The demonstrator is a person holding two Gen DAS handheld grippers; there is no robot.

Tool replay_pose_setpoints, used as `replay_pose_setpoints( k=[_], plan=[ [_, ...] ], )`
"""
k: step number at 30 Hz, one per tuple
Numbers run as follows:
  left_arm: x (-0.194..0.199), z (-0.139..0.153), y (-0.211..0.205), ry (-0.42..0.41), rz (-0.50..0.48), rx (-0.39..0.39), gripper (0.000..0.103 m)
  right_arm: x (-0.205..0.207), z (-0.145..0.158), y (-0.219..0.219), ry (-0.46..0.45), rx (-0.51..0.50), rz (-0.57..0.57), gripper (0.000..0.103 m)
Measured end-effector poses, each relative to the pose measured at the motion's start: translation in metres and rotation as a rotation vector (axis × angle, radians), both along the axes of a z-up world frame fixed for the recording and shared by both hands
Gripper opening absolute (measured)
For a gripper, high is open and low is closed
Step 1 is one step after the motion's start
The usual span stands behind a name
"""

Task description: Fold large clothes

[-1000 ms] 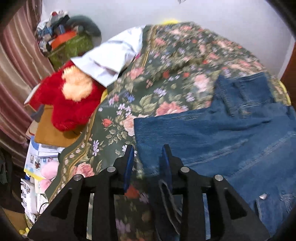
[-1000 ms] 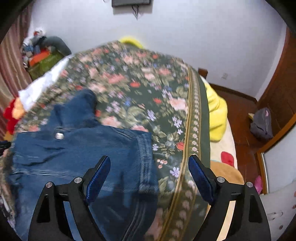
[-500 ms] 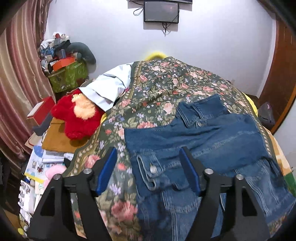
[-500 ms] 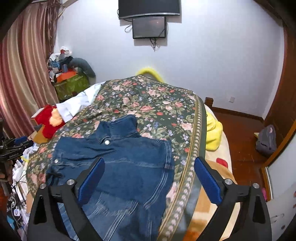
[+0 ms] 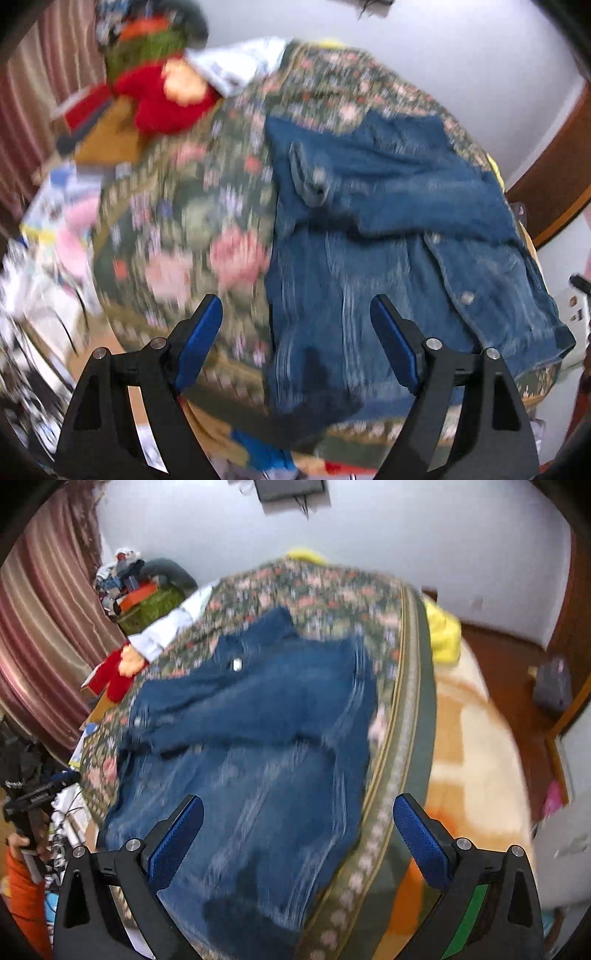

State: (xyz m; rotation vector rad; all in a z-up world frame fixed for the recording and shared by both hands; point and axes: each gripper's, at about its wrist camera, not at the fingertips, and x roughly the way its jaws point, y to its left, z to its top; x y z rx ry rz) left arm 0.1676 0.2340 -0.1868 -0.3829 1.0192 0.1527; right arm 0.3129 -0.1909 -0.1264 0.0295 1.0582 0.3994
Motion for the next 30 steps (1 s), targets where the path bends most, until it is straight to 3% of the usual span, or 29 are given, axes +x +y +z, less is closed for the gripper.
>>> replay_pose_setpoints(
  k=[8, 10, 14, 17, 22, 23, 26, 28, 30],
  plan=[
    [-0.024, -0.055, -0.013, 0.089, 0.028, -0.235, 0.082, -0.019, -0.038, -0.005, 0.140, 0.110, 0.003, 0.098],
    [-0.025, -0.064, -0.019, 0.102, 0.018, -0.272, 0.082, -0.021, -0.042, 0.000, 0.159, 0.124, 0.027, 0.087],
    [-0.022, -0.076, -0.028, 0.107, 0.028, -0.290, 0.082, -0.026, -0.049, 0.009, 0.148, 0.133, 0.035, 0.081],
    [-0.023, -0.085, -0.027, 0.102, 0.049, -0.329, 0.082, -0.026, -0.051, 0.014, 0.145, 0.153, 0.039, 0.070],
    [-0.022, -0.091, -0.028, 0.090, 0.052, -0.344, 0.081, -0.016, -0.054, 0.019, 0.173, 0.205, 0.047, 0.042],
    [-0.024, -0.091, -0.027, 0.085, 0.067, -0.338, 0.077, -0.014, -0.053, 0.021, 0.174, 0.208, 0.051, 0.040],
    [-0.028, -0.083, -0.025, 0.062, 0.096, -0.374, 0.052, -0.012, -0.047, 0.021, 0.144, 0.228, 0.048, 0.030],
    [-0.027, -0.068, -0.027, 0.061, 0.092, -0.323, 0.019, -0.009, -0.039, 0.024, 0.103, 0.229, 0.054, 0.025],
    [-0.024, -0.054, -0.026, 0.032, 0.083, -0.310, 0.018, -0.005, -0.030, 0.029, 0.063, 0.229, 0.071, 0.023]
  ],
)
